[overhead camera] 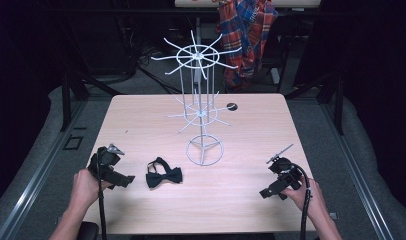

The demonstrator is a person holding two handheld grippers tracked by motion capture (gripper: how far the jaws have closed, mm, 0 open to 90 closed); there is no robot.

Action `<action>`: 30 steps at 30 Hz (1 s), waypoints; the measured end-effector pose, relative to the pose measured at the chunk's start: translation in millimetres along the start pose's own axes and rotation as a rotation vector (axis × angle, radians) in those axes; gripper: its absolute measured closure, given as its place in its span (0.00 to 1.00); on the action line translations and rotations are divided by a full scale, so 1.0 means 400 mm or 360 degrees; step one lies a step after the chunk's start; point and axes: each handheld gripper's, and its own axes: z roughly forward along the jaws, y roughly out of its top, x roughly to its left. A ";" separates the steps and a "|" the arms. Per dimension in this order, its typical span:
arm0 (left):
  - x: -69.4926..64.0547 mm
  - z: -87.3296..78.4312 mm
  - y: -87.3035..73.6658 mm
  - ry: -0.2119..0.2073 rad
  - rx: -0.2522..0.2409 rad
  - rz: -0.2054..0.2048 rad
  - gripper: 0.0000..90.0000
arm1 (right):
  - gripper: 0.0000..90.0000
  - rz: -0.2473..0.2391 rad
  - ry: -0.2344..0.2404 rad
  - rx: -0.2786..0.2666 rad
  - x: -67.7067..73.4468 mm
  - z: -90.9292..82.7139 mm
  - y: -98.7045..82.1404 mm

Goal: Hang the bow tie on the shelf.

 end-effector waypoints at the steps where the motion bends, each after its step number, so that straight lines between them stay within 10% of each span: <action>1: 0.000 0.000 0.000 0.0001 -0.0003 0.0002 0.00 | 0.04 -0.0003 -0.0004 -0.0003 0.000 0.000 0.000; 30: -0.073 0.001 0.063 -0.0033 -0.0110 0.0131 0.00 | 0.03 -0.0019 -0.0023 0.0054 0.007 0.009 -0.005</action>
